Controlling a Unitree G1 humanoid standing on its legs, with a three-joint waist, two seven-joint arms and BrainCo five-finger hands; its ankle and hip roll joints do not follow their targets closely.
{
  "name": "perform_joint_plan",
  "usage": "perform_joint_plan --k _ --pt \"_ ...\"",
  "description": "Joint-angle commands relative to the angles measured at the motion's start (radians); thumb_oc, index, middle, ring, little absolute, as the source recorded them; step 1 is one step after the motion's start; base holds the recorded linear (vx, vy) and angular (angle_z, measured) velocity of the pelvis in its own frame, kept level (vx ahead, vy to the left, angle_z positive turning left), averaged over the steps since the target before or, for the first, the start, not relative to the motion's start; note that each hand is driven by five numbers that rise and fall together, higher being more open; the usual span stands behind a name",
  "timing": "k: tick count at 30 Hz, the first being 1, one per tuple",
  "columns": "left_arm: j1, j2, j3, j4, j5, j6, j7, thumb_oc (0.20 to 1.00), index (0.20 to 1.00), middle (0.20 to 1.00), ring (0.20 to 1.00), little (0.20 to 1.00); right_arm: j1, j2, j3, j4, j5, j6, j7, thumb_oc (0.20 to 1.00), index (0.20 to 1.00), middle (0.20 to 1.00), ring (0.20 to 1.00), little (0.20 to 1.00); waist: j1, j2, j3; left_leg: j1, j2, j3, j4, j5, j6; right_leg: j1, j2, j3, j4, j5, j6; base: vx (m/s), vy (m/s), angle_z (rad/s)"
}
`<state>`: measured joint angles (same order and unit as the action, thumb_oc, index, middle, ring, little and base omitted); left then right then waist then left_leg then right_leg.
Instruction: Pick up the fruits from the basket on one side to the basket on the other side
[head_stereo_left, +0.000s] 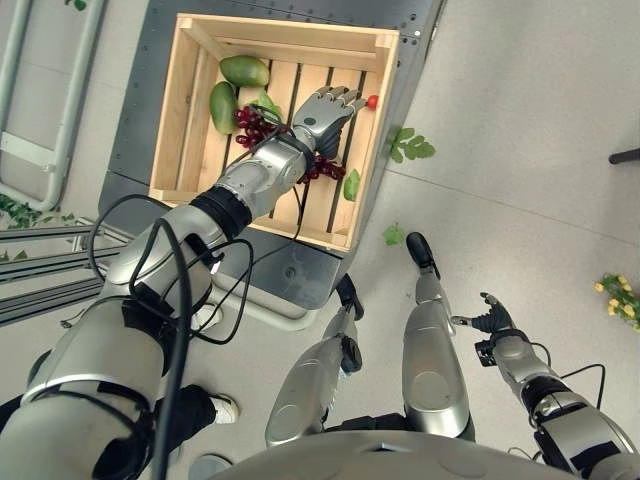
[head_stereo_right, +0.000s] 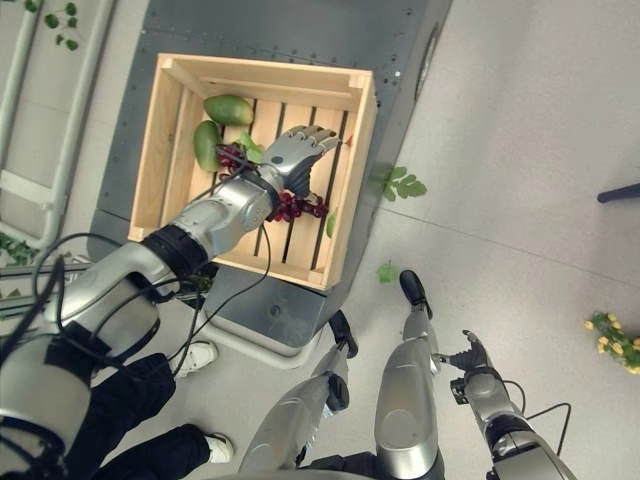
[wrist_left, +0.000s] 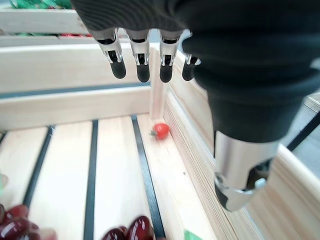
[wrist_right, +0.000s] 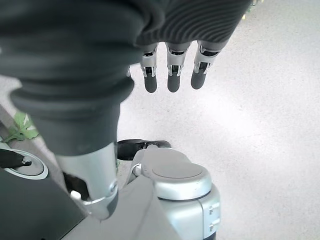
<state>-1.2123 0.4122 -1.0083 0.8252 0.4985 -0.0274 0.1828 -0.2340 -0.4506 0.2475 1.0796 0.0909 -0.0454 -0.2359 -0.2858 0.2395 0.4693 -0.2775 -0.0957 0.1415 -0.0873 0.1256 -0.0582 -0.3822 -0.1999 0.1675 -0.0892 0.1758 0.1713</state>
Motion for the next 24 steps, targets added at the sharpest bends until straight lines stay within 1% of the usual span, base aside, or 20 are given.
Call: perform_joint_plan --k 1,3,6,12,14,16,17,21,22,24 --pt "-0.027 0.009 0.057 0.09 0.035 -0.004 -0.019 1.0 1.0 1.0 1.0 1.0 0.03 -0.046 -0.009 -0.004 0.026 -0.012 -0.018 1.0 1.0 1.0 1.0 1.0 -0.019 -0.028 0.014 0.014 0.018 0.019 0.002 -0.07 -0.008 -0.079 0.003 0.011 0.002 0.028 0.017 0.01 0.012 -0.16" --pt "0.0 0.009 0.059 0.094 0.039 0.0 -0.034 1.0 1.0 1.0 1.0 1.0 0.029 -0.048 -0.013 -0.007 0.024 -0.011 -0.017 1.0 1.0 1.0 1.0 1.0 -0.019 -0.025 0.017 0.013 0.019 0.021 0.002 -0.071 -0.009 -0.082 0.004 0.012 0.002 0.028 0.016 0.01 0.011 -0.15" --pt "0.055 0.017 0.093 0.109 0.008 0.0 -0.044 1.0 1.0 1.0 1.0 1.0 0.03 -0.047 -0.019 -0.008 0.023 -0.009 -0.015 1.0 1.0 1.0 1.0 1.0 -0.019 -0.024 0.021 0.012 0.02 0.025 0.002 -0.07 -0.01 -0.086 0.005 0.014 0.002 0.029 0.015 0.01 0.003 -0.04" --pt "0.146 0.066 0.152 0.131 -0.017 0.01 -0.047 1.0 1.0 1.0 1.0 1.0 0.028 -0.039 -0.022 -0.009 0.025 -0.009 -0.013 1.0 1.0 1.0 1.0 1.0 -0.008 -0.025 0.025 0.012 0.025 0.028 0.001 -0.069 -0.014 -0.087 0.009 0.013 0.002 0.03 0.013 0.0 -0.005 -0.01" --pt "0.188 0.106 0.195 0.126 -0.038 0.012 -0.037 1.0 1.0 1.0 1.0 1.0 0.029 -0.037 -0.027 -0.013 0.024 -0.011 -0.013 1.0 1.0 1.0 1.0 1.0 0.0 -0.026 0.028 0.009 0.027 0.028 0.0 -0.067 -0.016 -0.088 0.012 0.011 0.002 0.029 0.012 0.0 -0.014 -0.05" --pt "0.2 0.121 0.205 0.116 -0.039 0.014 -0.031 1.0 1.0 1.0 1.0 1.0 0.03 -0.035 -0.027 -0.014 0.024 -0.012 -0.014 1.0 1.0 1.0 1.0 1.0 0.002 -0.027 0.028 0.008 0.027 0.028 0.0 -0.067 -0.016 -0.089 0.013 0.01 0.002 0.028 0.011 0.0 -0.005 -0.02" --pt "0.225 0.151 0.225 0.099 -0.047 0.015 -0.023 1.0 1.0 1.0 1.0 1.0 0.03 -0.036 -0.032 -0.017 0.024 -0.014 -0.015 1.0 1.0 1.0 1.0 1.0 0.009 -0.028 0.029 0.006 0.028 0.025 0.0 -0.065 -0.017 -0.091 0.015 0.007 0.002 0.028 0.011 0.0 0.0 0.0" --pt "0.248 0.188 0.259 0.07 -0.063 0.015 -0.005 1.0 1.0 1.0 1.0 1.0 0.033 -0.034 -0.034 -0.02 0.023 -0.017 -0.016 1.0 1.0 1.0 1.0 1.0 0.014 -0.031 0.029 0.003 0.028 0.024 0.0 -0.064 -0.017 -0.093 0.017 0.006 0.002 0.027 0.01 0.0 -0.009 -0.03" --pt "0.273 0.22 0.296 0.048 -0.076 0.02 0.02 1.0 1.0 1.0 1.0 1.0 0.036 -0.028 -0.036 -0.023 0.023 -0.02 -0.018 1.0 1.0 1.0 1.0 1.0 0.02 -0.036 0.03 0.0 0.029 0.022 0.0 -0.063 -0.019 -0.094 0.02 0.003 0.002 0.027 0.009 -0.01 -0.021 -0.07" --pt "0.292 0.25 0.325 0.036 -0.08 0.023 0.041 1.0 1.0 1.0 1.0 1.0 0.038 -0.024 -0.039 -0.028 0.025 -0.024 -0.021 1.0 1.0 1.0 1.0 1.0 0.025 -0.04 0.031 -0.004 0.031 0.02 0.0 -0.062 -0.019 -0.097 0.022 0.0 0.002 0.027 0.008 -0.02 -0.031 -0.07"
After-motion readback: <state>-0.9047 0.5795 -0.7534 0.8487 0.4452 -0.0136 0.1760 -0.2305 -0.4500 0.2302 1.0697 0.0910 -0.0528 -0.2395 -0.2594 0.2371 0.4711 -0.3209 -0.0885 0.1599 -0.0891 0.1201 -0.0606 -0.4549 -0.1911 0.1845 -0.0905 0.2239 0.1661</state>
